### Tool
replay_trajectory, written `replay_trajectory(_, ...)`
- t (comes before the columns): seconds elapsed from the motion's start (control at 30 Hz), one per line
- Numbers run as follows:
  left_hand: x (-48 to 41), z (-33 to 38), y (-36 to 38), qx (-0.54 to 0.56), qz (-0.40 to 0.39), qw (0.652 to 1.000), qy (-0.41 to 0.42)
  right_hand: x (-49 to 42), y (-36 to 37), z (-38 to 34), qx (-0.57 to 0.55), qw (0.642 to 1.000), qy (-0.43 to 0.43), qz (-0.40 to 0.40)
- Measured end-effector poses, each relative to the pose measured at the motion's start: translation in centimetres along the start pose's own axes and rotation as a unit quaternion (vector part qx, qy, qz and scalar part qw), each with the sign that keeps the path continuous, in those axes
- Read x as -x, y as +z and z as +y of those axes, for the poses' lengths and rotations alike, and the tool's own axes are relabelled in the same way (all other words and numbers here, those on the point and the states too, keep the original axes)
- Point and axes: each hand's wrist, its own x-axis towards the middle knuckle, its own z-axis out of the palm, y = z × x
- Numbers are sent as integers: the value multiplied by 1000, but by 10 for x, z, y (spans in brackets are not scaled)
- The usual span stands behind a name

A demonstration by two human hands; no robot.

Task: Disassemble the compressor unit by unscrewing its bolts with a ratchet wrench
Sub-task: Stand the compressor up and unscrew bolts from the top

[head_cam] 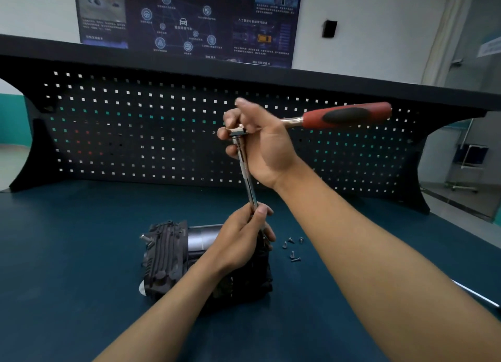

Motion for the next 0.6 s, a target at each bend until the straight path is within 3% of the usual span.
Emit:
replay_trajectory(0.1, -2, 0, 0, 17, -8, 1000, -11, 2, -12, -4, -110, 993, 11, 27)
replay_trajectory(0.27, -6, 0, -7, -1, -60, 998, -36, 3, -41, -7, -197, 971, -15, 136)
replay_trajectory(0.47, -6, -2, -7, -24, -59, 997, -41, 11, -82, -3, -290, 893, -17, 343)
replay_trajectory(0.6, -6, -2, -7, -7, -38, 997, -62, 18, -104, -5, -331, 836, -17, 438)
